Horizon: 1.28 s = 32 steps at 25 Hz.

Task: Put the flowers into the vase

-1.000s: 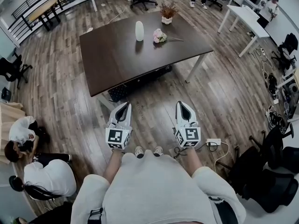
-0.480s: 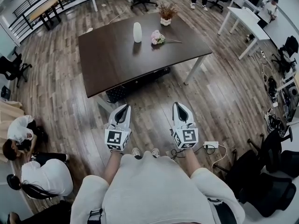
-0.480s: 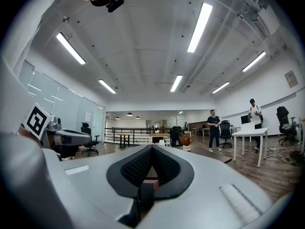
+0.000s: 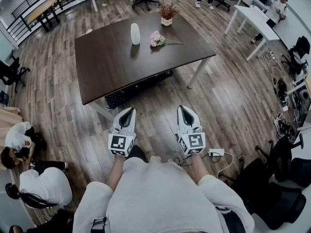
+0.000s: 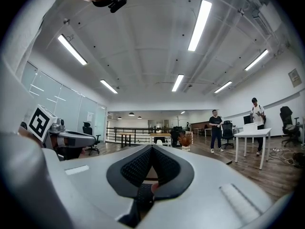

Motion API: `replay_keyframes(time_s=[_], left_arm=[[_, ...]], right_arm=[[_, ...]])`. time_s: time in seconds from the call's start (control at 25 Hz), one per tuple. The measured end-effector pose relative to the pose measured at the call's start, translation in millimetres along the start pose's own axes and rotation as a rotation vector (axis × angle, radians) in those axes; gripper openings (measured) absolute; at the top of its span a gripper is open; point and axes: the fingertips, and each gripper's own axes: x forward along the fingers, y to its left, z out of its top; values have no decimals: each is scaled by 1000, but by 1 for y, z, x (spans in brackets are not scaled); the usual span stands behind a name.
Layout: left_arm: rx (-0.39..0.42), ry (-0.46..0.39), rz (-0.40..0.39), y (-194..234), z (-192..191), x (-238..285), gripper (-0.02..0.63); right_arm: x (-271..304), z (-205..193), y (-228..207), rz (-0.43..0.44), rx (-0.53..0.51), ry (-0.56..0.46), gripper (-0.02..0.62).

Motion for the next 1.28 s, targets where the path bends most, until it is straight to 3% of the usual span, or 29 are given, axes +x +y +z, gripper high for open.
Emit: replay_keyframes(time_s=[0.64, 1.28], left_arm=[[-38, 13, -58, 36, -20, 109, 9], [-42, -27, -110, 179, 19, 266, 9]], right_arm=[[88, -20, -47, -27, 19, 28, -3], [289, 15, -84, -95, 12, 14, -3]])
